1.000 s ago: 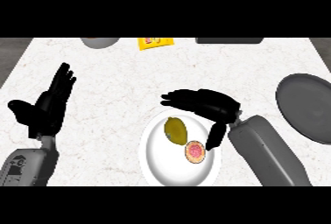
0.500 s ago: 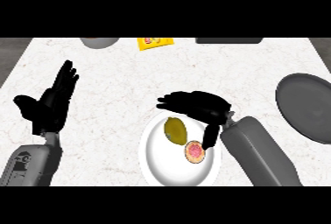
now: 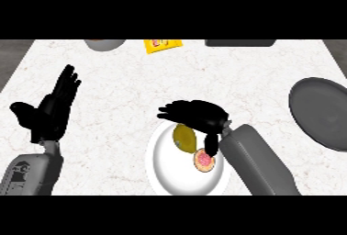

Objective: Pick the lemon from the plate and place it in the pan

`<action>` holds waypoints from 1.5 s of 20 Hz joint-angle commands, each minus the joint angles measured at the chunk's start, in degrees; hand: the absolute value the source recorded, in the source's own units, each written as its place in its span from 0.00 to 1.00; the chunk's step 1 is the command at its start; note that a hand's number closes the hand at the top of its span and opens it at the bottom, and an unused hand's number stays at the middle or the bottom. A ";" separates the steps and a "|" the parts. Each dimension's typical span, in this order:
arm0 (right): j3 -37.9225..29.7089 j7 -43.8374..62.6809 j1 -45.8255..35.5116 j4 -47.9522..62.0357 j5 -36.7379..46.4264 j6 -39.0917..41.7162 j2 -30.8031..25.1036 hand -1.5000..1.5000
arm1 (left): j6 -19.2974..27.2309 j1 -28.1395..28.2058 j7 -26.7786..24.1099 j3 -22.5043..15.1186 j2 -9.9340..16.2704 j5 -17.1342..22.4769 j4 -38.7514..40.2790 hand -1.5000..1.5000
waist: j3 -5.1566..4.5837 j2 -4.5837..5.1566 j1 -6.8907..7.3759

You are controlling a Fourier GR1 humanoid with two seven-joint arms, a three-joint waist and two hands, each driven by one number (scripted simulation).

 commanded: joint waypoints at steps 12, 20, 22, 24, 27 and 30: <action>2.21 -6.88 0.32 3.41 6.54 -2.11 3.73 1.00 | -2.44 1.13 -3.13 1.99 -0.43 -0.83 1.67 0.50 | 0.17 0.22 -0.05; -0.17 0.28 3.13 2.22 7.54 -1.97 3.94 1.00 | 0.73 0.46 1.24 0.87 -2.10 -3.27 -2.14 0.50 | 0.16 -0.03 -0.70; -3.67 11.12 6.72 3.53 7.98 -2.75 3.95 1.00 | -0.32 2.24 0.98 2.06 -1.06 -2.07 -1.73 0.50 | 0.05 -0.57 -2.25; -7.48 18.38 11.93 4.87 9.56 -3.38 1.77 1.00 | -0.03 2.92 1.96 3.70 0.17 -1.44 -3.09 0.50 | -0.03 -1.30 -4.52; -11.30 29.80 14.67 -0.13 9.89 -4.91 4.00 1.00 | 0.95 4.56 1.50 3.31 -0.71 -2.22 -3.13 0.50 | -0.06 -1.55 -5.33; -11.08 35.33 18.01 -12.05 11.34 -11.20 4.01 1.00 | -0.26 5.00 0.53 4.43 0.15 -1.14 -2.37 0.50 | -0.05 -1.75 -5.87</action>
